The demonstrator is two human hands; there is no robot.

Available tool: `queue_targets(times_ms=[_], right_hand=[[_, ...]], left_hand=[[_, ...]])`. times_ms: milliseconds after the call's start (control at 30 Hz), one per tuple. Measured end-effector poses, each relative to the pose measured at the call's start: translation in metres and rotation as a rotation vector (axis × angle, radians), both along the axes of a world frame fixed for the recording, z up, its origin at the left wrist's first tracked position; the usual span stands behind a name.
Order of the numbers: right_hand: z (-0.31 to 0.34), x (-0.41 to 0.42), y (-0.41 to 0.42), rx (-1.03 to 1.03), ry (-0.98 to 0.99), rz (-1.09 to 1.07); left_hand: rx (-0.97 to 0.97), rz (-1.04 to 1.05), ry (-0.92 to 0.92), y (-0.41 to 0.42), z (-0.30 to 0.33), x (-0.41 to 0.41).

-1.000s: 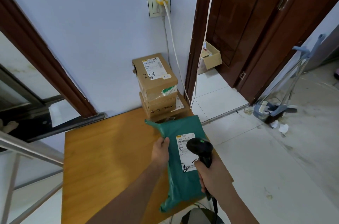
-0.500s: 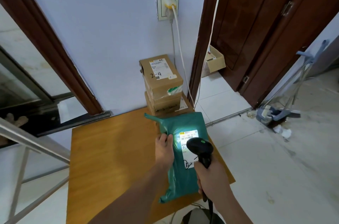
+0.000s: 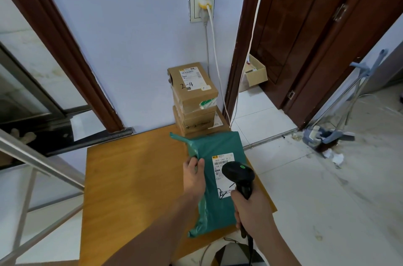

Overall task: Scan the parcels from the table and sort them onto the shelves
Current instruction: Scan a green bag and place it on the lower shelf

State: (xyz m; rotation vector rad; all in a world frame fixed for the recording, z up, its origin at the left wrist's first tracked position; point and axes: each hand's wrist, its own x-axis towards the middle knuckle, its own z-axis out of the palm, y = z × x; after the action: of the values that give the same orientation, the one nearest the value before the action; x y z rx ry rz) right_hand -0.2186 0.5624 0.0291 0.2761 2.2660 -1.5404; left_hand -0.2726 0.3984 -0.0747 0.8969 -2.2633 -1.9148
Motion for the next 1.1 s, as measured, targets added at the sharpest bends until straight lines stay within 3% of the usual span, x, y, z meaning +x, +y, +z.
queue_targets(times_ms=[533, 733, 1100], right_hand=[[0.052, 0.043, -0.024, -0.026, 0.103, 0.1], [0.067, 0.095, -0.062, 0.029, 0.12, 0.193], [0.083, 0.203, -0.106, 0.002, 0.179, 0.447]], left_hand=[[-0.01, 0.173, 0.073, -0.073, 0.011, 0.042], [0.123, 0.268, 0.067, -0.113, 0.064, 0.098], [0.038, 0.36, 0.076, -0.17, 0.074, 0.228]])
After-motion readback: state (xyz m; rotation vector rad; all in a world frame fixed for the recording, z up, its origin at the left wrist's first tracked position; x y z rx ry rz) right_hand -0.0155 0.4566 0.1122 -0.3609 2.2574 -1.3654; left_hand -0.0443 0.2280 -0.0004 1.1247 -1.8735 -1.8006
